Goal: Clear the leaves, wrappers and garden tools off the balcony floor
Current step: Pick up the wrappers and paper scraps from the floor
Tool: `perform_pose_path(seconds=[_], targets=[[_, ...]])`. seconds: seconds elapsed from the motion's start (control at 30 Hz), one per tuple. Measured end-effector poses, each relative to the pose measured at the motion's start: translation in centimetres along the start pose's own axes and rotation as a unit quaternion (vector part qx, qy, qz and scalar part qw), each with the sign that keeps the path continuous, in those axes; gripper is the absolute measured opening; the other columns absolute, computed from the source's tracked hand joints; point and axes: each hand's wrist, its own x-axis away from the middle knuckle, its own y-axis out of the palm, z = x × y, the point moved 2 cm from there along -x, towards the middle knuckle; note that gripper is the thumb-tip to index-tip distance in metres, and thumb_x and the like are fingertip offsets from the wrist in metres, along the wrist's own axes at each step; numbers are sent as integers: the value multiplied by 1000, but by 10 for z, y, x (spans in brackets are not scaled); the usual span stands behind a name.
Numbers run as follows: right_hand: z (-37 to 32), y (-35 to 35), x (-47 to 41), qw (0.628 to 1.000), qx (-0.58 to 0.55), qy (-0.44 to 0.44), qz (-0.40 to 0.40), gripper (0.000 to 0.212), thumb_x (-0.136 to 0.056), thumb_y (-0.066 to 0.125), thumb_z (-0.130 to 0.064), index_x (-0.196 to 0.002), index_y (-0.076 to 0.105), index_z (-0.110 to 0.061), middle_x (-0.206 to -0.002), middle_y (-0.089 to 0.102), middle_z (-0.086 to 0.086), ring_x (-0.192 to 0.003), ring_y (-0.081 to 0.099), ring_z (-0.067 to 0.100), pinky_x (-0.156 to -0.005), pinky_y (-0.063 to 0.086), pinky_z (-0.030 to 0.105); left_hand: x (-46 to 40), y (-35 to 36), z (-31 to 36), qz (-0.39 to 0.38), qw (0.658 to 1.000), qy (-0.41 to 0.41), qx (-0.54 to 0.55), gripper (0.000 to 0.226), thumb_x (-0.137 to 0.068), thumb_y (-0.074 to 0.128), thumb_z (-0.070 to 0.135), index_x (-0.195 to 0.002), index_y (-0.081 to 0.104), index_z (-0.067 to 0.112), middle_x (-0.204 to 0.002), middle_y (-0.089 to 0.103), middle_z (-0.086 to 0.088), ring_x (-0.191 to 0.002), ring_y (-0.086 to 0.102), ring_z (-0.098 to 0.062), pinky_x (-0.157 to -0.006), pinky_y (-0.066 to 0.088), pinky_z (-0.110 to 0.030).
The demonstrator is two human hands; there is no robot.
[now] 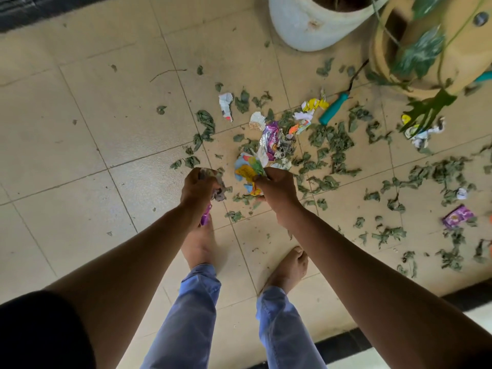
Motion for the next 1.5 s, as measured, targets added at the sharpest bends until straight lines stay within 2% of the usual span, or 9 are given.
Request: perform_pose_path(seconds=[0.2,0.33,0.5,0.63,0.73,0.83,1.0,1.23,1.5], targets=[[-37,6,21,992,71,-36,95,20,-84,77,-23,-95,61,-21,-80,65,-3,-78,70,25,-64,60,53,24,-17,34,-64,987,-61,132,27,-90,52,-1,-112,65,5,-93,68,-16,-69,58,-23,-59,41,-27],[-54,20,32,982,109,-107,114,20,-84,70,-14,-82,55,-27,-70,60,-12,-60,57,-1,-52,39,26,32,-22,54,-81,975,-61,199,28,-95,43,0,-118,57,6,-97,68,-18,-86,67,-29,-59,38,-27],[-53,42,30,973,121,-173,92,7,-87,67,-12,-89,65,-18,-79,66,-8,-67,57,-1,-56,43,22,10,-14,47,-48,985,-32,161,13,-97,52,11,-105,60,7,-86,65,-15,-79,60,-28,-65,42,-31],[-30,70,36,968,145,-186,-83,21,-84,63,-32,-99,73,-21,-93,73,-7,-87,67,9,-76,56,37,-16,-4,21,-29,987,-26,154,53,-90,71,55,-113,65,8,-103,71,-13,-93,68,-29,-90,56,-42],[-10,69,21,973,94,-138,-159,26,-79,56,-29,-92,77,-20,-87,77,-2,-86,72,15,-78,59,44,-35,-4,-12,72,988,-45,129,44,-90,76,45,-117,69,11,-98,75,-9,-84,73,-26,-73,60,-37],[7,58,-14,972,145,-157,-100,17,-86,59,-15,-92,75,-17,-89,76,-2,-84,72,15,-80,60,42,-52,-6,-39,116,988,-55,86,33,-95,69,46,-104,71,14,-83,73,-4,-73,68,-23,-60,52,-29],[25,41,-99,906,376,-185,52,12,-94,57,-16,-94,68,-21,-90,71,-3,-86,68,20,-73,56,33,-70,5,-59,46,988,-59,136,34,-92,74,43,-102,68,11,-79,64,-7,-61,70,-20,-60,64,-45],[21,62,-169,804,524,-263,104,24,-94,58,-37,-104,65,-16,-104,68,9,-94,68,32,-67,45,33,-87,8,-71,55,989,-24,137,25,-91,74,37,-81,60,19,-57,52,0,-44,46,-16,-44,40,-24],[16,66,-166,841,486,-216,96,20,-87,64,-30,-100,71,-16,-97,72,8,-86,70,30,-64,39,28,-79,8,-75,40,986,-40,157,25,-92,74,37,-86,62,16,-55,53,2,-45,47,-15,-44,39,-23]])
